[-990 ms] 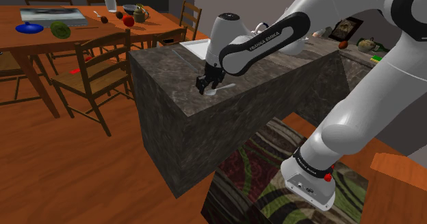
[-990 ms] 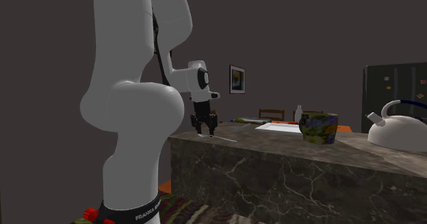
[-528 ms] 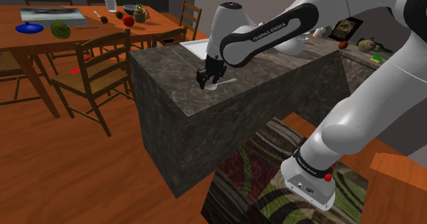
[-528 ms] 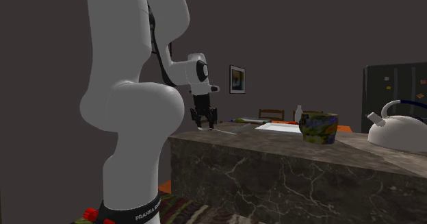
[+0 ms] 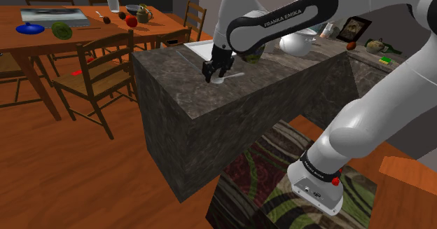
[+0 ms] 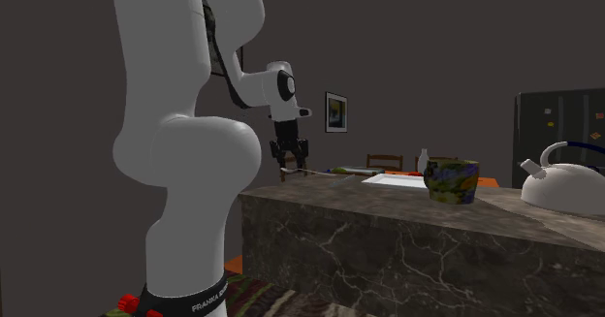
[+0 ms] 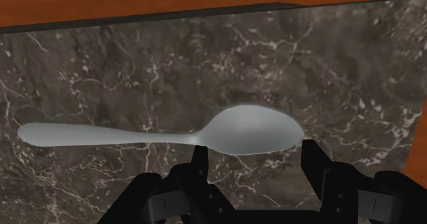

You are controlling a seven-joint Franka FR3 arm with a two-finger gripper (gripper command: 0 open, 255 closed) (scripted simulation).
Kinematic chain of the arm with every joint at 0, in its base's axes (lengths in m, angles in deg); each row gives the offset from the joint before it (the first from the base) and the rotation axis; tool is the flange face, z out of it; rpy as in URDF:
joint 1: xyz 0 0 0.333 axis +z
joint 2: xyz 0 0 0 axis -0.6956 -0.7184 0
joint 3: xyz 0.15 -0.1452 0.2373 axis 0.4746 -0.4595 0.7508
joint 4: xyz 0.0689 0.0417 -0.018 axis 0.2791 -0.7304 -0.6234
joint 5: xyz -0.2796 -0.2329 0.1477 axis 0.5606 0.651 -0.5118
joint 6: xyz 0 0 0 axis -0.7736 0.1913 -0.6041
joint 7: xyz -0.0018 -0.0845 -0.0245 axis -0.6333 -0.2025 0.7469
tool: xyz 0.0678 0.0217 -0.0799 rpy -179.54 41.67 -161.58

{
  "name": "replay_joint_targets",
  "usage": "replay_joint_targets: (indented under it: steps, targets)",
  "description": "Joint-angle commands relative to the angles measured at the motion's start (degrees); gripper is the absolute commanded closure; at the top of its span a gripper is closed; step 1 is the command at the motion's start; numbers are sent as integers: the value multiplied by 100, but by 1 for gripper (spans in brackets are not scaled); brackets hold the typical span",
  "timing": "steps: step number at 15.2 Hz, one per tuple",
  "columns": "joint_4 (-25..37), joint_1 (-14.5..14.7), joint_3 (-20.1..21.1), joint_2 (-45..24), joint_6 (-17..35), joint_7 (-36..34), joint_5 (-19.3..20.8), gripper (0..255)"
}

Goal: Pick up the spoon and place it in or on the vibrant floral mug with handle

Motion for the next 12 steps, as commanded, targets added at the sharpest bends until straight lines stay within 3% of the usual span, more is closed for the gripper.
replay_joint_targets:
  steps: [1,12]
  targets:
    - [52,9,-9,108,-160,37,-40,255]
    - [605,28,-54,436,-1030,174,-156,255]
